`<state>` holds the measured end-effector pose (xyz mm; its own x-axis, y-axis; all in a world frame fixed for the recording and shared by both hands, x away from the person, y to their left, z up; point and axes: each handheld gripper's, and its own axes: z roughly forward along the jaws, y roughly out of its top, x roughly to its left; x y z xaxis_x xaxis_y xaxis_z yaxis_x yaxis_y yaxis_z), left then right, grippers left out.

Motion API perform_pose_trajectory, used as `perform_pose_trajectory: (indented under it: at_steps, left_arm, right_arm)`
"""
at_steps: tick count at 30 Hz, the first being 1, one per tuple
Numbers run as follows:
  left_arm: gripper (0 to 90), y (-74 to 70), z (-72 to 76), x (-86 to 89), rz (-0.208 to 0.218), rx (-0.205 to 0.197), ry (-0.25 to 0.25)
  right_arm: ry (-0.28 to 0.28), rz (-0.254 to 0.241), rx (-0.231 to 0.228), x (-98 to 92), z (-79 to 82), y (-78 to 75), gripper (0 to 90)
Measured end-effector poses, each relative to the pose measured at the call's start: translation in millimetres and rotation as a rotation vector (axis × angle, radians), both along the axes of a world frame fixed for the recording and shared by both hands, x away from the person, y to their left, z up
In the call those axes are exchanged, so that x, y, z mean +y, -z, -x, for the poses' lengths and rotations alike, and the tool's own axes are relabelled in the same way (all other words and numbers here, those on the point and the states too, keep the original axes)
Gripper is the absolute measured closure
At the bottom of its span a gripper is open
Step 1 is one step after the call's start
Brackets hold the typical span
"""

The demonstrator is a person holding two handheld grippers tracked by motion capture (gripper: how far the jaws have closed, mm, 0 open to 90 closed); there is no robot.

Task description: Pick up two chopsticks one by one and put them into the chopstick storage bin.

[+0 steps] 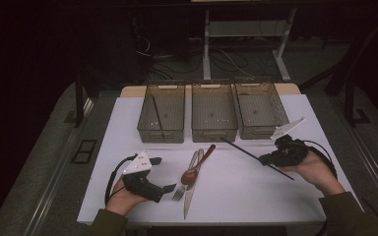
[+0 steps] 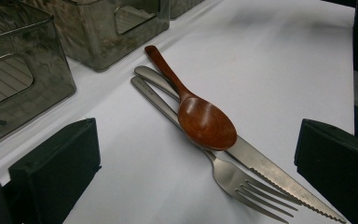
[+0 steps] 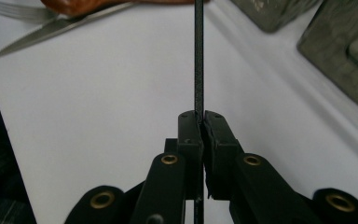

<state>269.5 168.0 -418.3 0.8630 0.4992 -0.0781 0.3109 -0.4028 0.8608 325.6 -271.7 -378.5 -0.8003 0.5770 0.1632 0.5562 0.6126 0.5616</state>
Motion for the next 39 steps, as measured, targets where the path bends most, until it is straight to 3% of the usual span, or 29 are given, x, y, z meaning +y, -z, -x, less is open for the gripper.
perform_pose_trajectory:
  at_steps: [15,27,39]
  left_arm:
    - [0.0,0.7,-0.4,0.5,0.004,0.003,-0.001]
    - [0.7,0.6,-0.4,0.1,0.013,0.006,0.007]
    - [0.7,0.1,-1.6,1.8,0.026,0.004,0.008]
  right_arm:
    - [-0.003,-0.072,-0.068,43.3,-27.8,-23.2,85.2]
    - [0.004,-0.079,-0.099,99.0,-62.7,-42.2,85.2]
    - [0.051,-0.063,-0.098,160.2,-102.5,-56.3,85.1]
